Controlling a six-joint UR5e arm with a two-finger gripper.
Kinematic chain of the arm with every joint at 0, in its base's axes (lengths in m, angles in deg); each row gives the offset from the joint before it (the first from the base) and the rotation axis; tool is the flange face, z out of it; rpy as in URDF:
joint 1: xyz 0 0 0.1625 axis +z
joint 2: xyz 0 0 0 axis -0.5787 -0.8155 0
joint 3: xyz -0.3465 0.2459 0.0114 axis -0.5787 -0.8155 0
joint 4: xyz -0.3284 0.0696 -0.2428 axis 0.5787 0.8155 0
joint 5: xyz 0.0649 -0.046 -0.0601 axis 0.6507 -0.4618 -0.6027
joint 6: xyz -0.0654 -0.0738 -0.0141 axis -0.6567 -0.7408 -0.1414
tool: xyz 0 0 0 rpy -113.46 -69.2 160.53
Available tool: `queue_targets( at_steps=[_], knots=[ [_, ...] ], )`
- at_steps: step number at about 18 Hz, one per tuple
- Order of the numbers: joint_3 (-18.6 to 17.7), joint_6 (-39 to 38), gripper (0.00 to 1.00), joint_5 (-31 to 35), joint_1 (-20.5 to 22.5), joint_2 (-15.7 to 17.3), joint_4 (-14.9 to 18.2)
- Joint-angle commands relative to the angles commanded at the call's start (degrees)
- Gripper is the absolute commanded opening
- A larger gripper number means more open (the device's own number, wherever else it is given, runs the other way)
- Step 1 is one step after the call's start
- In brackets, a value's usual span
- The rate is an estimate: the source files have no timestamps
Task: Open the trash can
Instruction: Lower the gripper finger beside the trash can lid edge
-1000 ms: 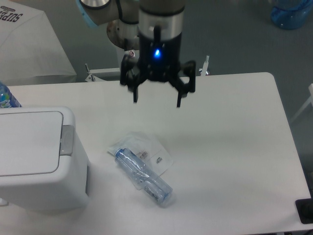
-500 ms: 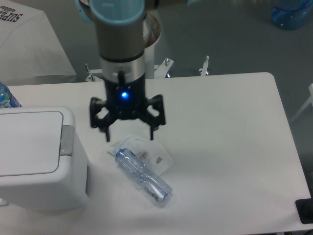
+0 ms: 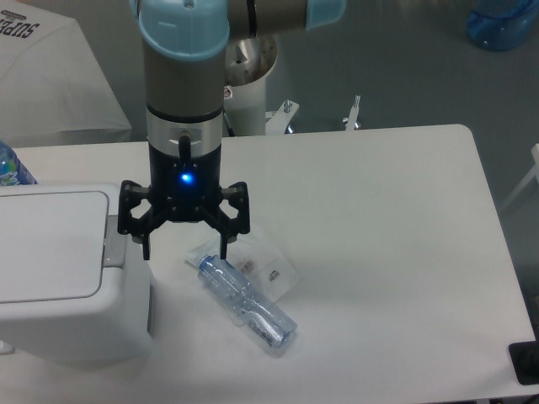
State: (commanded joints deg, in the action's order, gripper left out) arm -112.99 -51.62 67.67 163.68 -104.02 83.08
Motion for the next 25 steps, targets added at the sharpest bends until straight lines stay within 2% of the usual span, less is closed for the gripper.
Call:
queue_targets(
  at_steps=[4, 9, 14, 18, 25],
  knots=[
    [-0.2, -0.4, 1.0, -2.5, 0.1, 0.1, -1.4],
    [-1.8, -1.1, 1.0, -2.4, -0.1, 0.3, -2.7],
    [-6.0, -1.1, 1.0, -2.3, -0.5, 1.6, -5.8],
    [-7.7, -0.6, 1.0, -2.1, -0.7, 2.3, -6.0],
    [-7.9, -1.0, 1.0, -2.1, -0.9, 2.2, -6.0]
  ],
)
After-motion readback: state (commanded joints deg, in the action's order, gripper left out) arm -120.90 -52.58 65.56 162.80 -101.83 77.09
